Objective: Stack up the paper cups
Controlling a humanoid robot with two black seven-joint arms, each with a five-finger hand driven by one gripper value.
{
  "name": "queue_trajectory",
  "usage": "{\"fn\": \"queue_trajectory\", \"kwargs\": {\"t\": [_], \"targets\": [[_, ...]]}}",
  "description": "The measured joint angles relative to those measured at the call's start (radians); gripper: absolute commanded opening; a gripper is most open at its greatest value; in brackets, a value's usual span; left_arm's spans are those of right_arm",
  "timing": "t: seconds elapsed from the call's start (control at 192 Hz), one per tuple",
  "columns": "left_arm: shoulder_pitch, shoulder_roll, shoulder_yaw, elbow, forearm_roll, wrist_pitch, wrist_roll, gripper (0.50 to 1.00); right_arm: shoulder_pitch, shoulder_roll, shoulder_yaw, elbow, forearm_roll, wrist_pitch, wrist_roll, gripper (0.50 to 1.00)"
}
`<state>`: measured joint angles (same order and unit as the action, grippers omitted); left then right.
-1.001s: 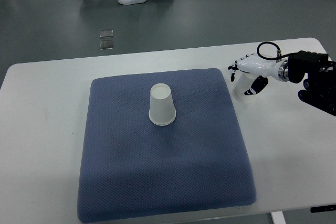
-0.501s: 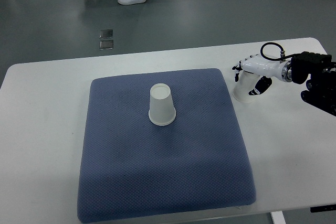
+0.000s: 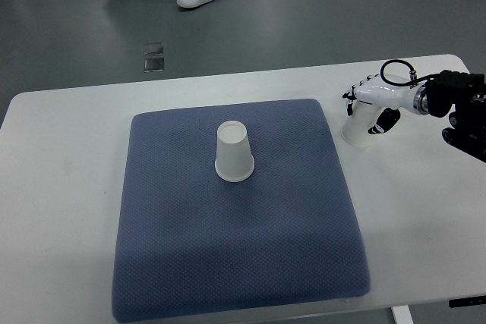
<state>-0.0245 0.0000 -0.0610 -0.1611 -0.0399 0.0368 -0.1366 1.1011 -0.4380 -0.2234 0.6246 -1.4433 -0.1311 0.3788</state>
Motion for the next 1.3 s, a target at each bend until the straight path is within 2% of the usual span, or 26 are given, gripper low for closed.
{"fn": "queue_trajectory", "kwargs": {"t": [0.188,0.282,0.897,0.944,1.184,1.298], "targets": [[0.000,0.000,0.000,0.000,0.000,0.000,0.000,1.000,0.000,0.002,0.002,-0.002,0.001,-0.001,0.001,0.866],[0.000,0.000,0.000,0.000,0.000,0.000,0.000,1.000,-0.006,0.005,0.002,-0.008,0.001,-0.004,0.002,0.838],[0.000,0.000,0.000,0.000,0.000,0.000,0.000,1.000,-0.006,0.016,-0.036,-0.054,-0.050,-0.056,0.008,0.838],[0.000,0.000,0.000,0.000,0.000,0.000,0.000,1.000,-0.006,0.016,-0.036,-0.054,-0.049,-0.055,0.014,0.819],[0.000,0.000,0.000,0.000,0.000,0.000,0.000,1.000,-0.010,0.023,-0.032,-0.054,-0.037,-0.032,0.023,0.652],[0.000,0.000,0.000,0.000,0.000,0.000,0.000,1.000,-0.011,0.027,-0.029,-0.053,-0.033,-0.020,0.023,0.613]]}}
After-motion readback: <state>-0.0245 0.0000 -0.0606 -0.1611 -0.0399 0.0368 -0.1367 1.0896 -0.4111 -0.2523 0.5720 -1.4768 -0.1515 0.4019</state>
